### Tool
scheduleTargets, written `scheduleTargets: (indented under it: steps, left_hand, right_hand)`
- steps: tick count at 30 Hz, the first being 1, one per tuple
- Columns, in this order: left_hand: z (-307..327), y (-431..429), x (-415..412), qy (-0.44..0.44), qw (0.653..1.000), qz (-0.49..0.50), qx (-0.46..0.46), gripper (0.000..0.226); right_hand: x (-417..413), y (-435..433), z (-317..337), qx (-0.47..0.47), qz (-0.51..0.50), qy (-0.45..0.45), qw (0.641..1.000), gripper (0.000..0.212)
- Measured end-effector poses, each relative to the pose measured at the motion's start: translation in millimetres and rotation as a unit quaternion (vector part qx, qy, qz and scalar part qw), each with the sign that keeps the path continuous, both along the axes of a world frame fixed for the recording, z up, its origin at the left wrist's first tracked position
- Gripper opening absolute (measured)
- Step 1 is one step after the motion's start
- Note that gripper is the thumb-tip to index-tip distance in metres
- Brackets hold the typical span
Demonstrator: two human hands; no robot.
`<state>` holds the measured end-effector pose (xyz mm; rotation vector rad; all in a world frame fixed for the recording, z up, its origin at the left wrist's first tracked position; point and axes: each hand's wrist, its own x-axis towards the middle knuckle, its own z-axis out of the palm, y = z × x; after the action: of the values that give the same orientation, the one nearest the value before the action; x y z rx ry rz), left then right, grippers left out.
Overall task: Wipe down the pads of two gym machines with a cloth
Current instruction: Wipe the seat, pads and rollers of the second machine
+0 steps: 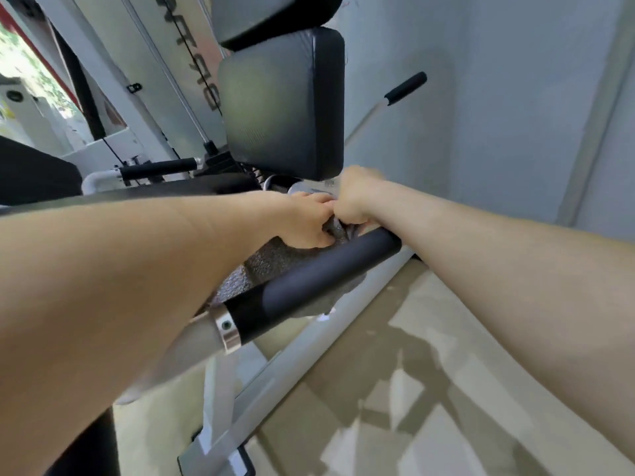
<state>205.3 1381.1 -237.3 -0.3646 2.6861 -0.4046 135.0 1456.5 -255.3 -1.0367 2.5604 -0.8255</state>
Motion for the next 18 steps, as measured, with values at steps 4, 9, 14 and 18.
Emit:
scheduleTargets:
  steps: [4,9,14,18]
  left_hand:
    - [35,7,8,0.165,0.895,0.17,0.378,0.041]
    - [67,56,26,0.392,0.656,0.281,0.58,0.028]
    - [103,96,36,0.439,0.577,0.347,0.595,0.025]
    - [140,122,48,0.318,0.605,0.361,0.634,0.025]
  right_hand:
    - [4,31,20,-0.298,-0.09,-0.305,0.9,0.02]
    - [4,83,69,-0.444,-0.088,-0.499,0.739,0.028]
    - [5,123,121,-0.468,-0.075,-0.504,0.722,0.036]
    - [15,148,157,-0.477,-0.031,-0.518,0.71,0.044]
